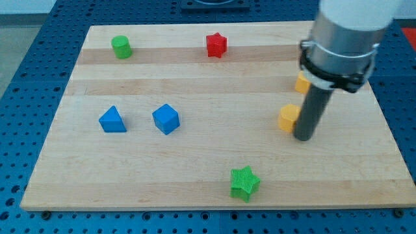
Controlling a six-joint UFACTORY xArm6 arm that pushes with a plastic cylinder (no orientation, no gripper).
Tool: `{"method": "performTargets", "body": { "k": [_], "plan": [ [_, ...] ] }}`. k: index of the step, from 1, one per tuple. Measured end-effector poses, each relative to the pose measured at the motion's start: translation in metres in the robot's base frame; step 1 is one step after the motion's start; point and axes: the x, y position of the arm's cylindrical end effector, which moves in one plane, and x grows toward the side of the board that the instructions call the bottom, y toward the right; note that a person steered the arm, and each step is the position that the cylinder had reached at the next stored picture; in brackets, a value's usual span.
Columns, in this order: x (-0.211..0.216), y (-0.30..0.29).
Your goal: Push yellow hexagon towards centre of the board
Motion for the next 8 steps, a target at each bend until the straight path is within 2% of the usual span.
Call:
{"method": "performTargets", "body": {
  "k": [2, 4, 5, 6, 7, 8],
  "plan": [
    [0.000, -0.072],
    [0.000, -0.089],
    [0.000, -0.063],
    [0.004, 0.042],
    [0.004, 0.042],
    [-0.023, 0.024]
  ]
}}
